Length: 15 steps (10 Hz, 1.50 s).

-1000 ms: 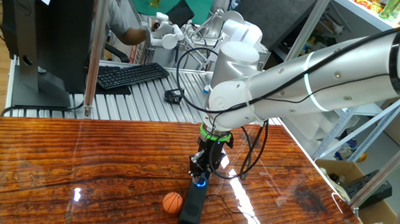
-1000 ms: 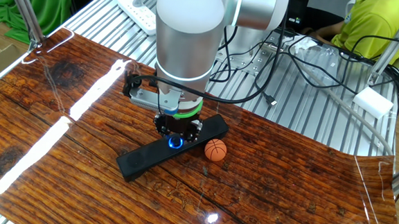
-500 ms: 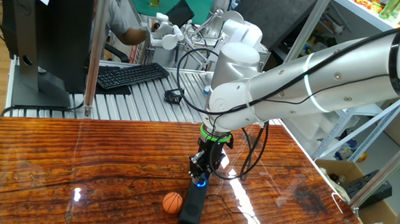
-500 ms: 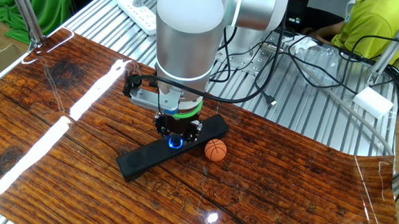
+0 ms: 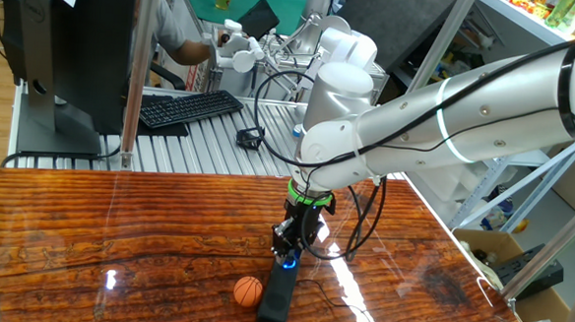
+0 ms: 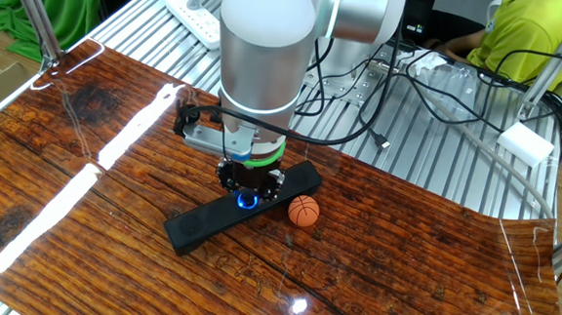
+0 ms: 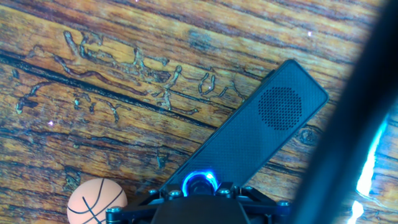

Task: Turn the knob to increase the volume of the speaker

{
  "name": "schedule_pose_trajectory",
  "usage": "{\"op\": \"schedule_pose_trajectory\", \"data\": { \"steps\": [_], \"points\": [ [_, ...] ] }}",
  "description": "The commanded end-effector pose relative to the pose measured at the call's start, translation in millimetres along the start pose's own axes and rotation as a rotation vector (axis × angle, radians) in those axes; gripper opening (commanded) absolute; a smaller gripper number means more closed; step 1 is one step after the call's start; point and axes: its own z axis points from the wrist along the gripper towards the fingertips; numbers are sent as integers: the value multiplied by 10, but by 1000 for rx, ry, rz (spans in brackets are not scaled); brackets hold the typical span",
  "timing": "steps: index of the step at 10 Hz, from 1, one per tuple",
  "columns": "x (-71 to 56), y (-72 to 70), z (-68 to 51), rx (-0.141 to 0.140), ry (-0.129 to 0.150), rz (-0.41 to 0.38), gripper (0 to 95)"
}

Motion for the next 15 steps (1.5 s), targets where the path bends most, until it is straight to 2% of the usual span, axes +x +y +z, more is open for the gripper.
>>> {"op": "schedule_pose_trajectory", "data": {
  "steps": [1,4,5,14,15],
  "points": [
    [1,0,-2,-1,-1,-1,380],
    [1,0,0,1,-4,-3,380],
    [1,0,0,1,-6,-4,190],
    [1,-1,1,11,-25,-15,190],
    [1,-1,2,12,-26,-15,0]
  ]
}}
